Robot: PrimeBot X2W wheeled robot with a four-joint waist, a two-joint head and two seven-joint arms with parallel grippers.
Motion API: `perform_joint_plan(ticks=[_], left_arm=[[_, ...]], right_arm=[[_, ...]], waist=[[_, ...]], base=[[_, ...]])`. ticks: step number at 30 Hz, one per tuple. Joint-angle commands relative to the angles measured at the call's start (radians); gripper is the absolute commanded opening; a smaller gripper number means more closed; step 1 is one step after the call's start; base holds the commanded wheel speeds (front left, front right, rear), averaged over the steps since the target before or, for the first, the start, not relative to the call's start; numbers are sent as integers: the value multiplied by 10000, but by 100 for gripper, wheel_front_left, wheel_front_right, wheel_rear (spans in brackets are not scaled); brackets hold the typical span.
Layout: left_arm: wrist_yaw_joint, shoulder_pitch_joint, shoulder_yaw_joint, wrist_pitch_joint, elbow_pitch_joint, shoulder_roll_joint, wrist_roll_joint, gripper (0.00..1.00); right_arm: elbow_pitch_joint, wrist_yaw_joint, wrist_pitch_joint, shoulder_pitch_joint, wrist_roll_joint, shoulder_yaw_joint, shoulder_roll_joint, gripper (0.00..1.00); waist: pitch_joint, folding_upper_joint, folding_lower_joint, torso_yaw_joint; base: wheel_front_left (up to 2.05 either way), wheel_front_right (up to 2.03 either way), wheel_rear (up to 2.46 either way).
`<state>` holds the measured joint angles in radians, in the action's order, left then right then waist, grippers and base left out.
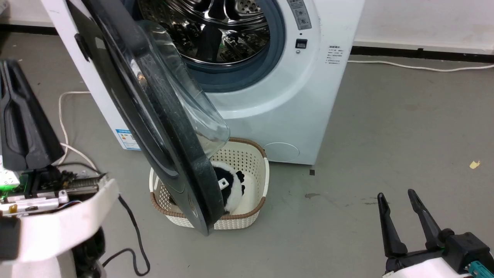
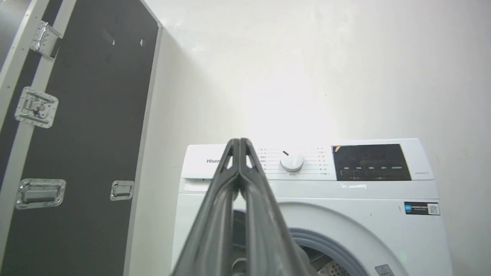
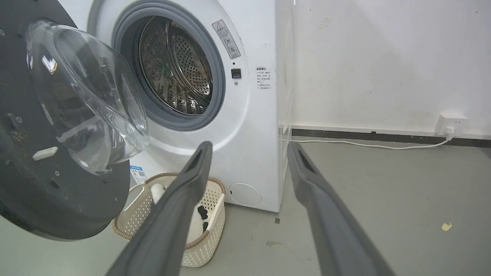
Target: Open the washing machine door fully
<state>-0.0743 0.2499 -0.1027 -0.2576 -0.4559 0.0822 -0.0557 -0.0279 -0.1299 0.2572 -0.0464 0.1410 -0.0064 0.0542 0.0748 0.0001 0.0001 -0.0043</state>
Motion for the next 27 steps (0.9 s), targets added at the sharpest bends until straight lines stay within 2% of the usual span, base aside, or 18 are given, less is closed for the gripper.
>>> perform_joint_plan(ticks=[1, 5, 8, 15, 20, 27], left_arm=[[138, 152, 132, -42, -184, 54, 76, 0], [443, 300, 790, -42, -502, 30, 205, 0], [630, 131, 1628, -42, -405, -51, 326, 0], [932, -555, 3838, 372, 1212, -216, 430, 0], [803, -978, 4603, 899, 3052, -262, 386, 0], [372, -1140, 4491, 955, 5477, -293, -285, 0]], right_arm=[[-41, -8, 45, 206, 39, 31, -39, 100], [-50, -8, 45, 233, 95, 65, -39, 100], [-81, -8, 45, 230, 155, 93, -39, 100], [-112, -8, 45, 248, 253, 167, -39, 100], [-147, -8, 45, 303, 295, 248, -39, 100], [-208, -8, 45, 286, 353, 255, -39, 100]], waist=[[17, -1, -1, -36], [63, -1, -1, -111], [93, -1, -1, -136], [169, -1, -1, -165], [216, -1, -1, -222], [253, -1, -1, -71]], base=[[0, 0, 0], [0, 0, 0], [0, 0, 0], [0, 0, 0], [0, 0, 0], [0, 0, 0]])
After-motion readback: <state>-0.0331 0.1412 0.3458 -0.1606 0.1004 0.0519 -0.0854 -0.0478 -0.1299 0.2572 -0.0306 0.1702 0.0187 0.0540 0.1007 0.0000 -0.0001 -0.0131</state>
